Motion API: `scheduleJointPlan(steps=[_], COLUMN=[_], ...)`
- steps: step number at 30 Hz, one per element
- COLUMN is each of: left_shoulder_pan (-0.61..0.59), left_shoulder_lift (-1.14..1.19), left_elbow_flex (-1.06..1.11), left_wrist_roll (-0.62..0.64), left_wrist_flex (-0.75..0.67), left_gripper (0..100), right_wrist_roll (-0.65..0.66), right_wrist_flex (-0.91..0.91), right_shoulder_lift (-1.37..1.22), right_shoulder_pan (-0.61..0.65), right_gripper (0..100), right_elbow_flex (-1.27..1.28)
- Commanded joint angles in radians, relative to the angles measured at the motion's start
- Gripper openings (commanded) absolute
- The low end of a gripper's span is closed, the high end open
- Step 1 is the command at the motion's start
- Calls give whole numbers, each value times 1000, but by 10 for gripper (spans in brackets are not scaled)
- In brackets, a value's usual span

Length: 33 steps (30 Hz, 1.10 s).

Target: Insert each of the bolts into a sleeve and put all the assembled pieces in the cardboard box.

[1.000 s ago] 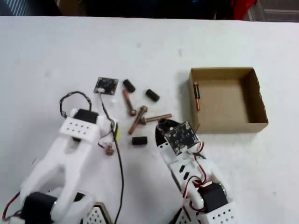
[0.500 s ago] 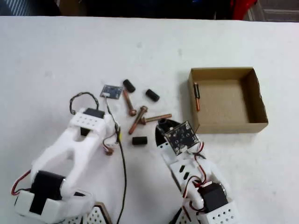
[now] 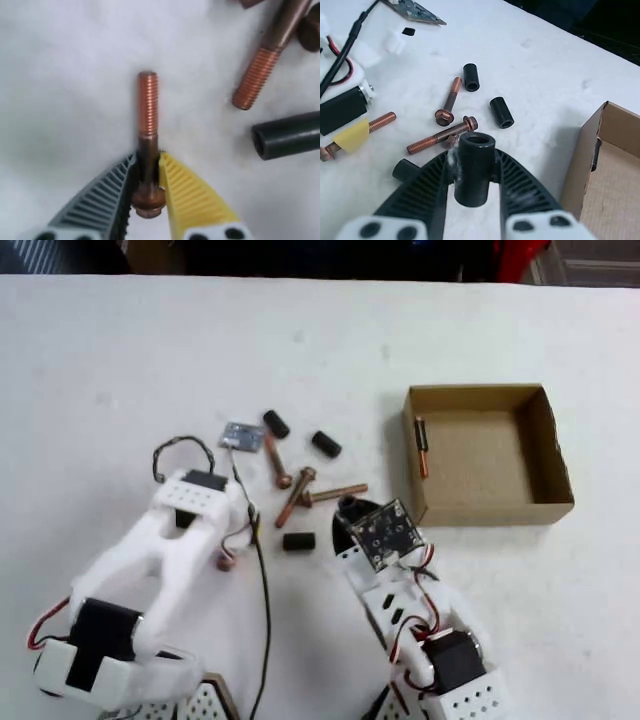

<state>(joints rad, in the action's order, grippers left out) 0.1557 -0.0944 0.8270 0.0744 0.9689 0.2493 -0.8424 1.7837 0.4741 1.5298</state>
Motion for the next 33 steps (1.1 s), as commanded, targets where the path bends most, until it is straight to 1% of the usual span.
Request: scheduleJointPlan(steps=[1, 4, 12, 14, 16, 20, 21, 24, 28, 33], left_shoulder_pan=[-4, -44, -205, -236, -265, -274, -272, -269, -268, -266], left_shoulder_lift=[-62, -111, -297, -315, -306, -211, -174, -61, 90, 236], left_elbow_flex=[-31, -32, -40, -80, -166, -370, -414, -517, -583, -621], left_wrist_roll=[-186, -315, -678, -723, -732, -738, -761, -910, -1097, -1218], left_wrist_flex=[-6, -8, -9, 15, 81, 255, 287, 354, 410, 407], left_gripper=[21, 22, 22, 21, 21, 21, 21, 23, 23, 23], right_wrist_roll=[-3, -3, -3, -3, -3, -3, -3, -3, -3, -3], right_wrist_flex=[27, 27, 27, 27, 27, 27, 27, 27, 25, 27], right_shoulder_lift=[12, 12, 12, 12, 12, 12, 12, 12, 12, 12], right_shoulder_pan=[1, 1, 1, 1, 1, 1, 1, 1, 1, 1], right_gripper=[16, 16, 16, 16, 16, 16, 16, 16, 16, 16], right_elbow_flex=[-14, -14, -14, -14, -14, -14, -14, -12, -9, -5])
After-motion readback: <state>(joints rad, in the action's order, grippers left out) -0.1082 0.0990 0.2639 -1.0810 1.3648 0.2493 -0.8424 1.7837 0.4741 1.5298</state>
